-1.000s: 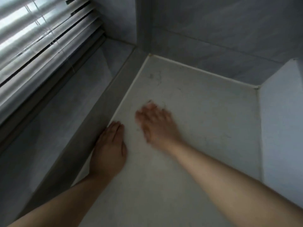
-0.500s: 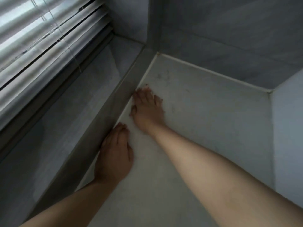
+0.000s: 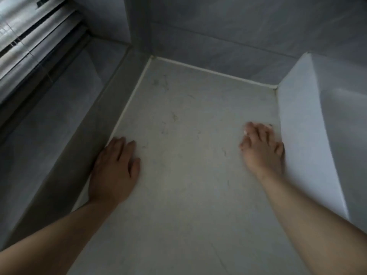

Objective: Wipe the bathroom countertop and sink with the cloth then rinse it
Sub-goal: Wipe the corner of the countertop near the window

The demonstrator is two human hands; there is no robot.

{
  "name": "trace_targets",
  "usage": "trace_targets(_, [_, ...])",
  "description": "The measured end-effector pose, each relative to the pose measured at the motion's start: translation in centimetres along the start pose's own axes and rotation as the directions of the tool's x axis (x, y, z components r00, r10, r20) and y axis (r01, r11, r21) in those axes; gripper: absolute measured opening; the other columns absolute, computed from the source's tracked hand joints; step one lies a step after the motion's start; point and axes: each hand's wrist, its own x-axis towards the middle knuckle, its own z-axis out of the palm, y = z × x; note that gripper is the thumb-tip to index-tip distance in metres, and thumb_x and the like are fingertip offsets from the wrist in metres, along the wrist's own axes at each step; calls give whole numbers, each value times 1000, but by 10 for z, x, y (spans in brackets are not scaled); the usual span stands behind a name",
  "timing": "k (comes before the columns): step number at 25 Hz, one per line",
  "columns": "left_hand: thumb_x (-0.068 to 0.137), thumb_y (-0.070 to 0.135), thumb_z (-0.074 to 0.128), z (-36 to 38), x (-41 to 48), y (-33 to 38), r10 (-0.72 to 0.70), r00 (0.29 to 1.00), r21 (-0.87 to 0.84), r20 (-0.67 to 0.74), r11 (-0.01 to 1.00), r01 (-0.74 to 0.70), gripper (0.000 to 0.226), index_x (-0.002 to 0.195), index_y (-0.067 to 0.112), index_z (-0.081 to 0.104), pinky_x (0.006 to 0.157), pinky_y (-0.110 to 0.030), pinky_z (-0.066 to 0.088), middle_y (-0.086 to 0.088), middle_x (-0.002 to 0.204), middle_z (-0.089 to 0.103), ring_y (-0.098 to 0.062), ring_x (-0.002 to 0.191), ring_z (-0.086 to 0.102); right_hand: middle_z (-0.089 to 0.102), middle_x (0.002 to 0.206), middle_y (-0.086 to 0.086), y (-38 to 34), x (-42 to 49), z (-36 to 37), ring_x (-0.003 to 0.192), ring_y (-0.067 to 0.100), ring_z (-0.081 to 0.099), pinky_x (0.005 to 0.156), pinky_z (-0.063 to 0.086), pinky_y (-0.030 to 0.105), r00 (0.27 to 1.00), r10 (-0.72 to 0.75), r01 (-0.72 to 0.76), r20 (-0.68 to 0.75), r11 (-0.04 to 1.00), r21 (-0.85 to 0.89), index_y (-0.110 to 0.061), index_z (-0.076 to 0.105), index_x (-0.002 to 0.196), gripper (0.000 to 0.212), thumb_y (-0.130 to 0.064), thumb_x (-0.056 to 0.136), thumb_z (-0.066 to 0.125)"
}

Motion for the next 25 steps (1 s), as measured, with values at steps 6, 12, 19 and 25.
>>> trace_targets(6, [90,27,37,2,1,0,1,999,-17,-33,1000,-2,45,117,2,62,93,-43,41,-24,121,60,-37,112,57,25,157,0,-75,-61,17,145,26,13,113,10,52,993,-122,122,-4,991,47,-34,31,146,57,-40,90,20])
trace_targets(12, [90,30,33,1,-1,-5,28,999,3,23,1000,-28,48,120,2,60,93,-43,41,-24,124,57,-38,114,55,49,140,7,-21,-63,15,134,30,38,103,33,53,945,-325,325,11,944,-62,-23,48,137,64,-43,82,21])
trace_targets(19, [87,39,29,-5,-19,-4,88,983,36,164,995,-95,58,130,7,52,102,-47,30,-19,135,51,-37,125,47,39,149,9,-9,-130,19,140,32,29,109,22,48,985,-150,151,-90,989,1,-30,40,141,56,-39,87,31])
trace_targets(25, [86,46,23,-12,-37,2,50,972,68,230,995,-67,64,137,14,46,106,-47,25,-12,143,44,-32,132,41,30,155,4,22,-77,4,144,29,20,114,16,48,996,-80,80,-40,997,-12,-34,34,144,55,-40,90,27])
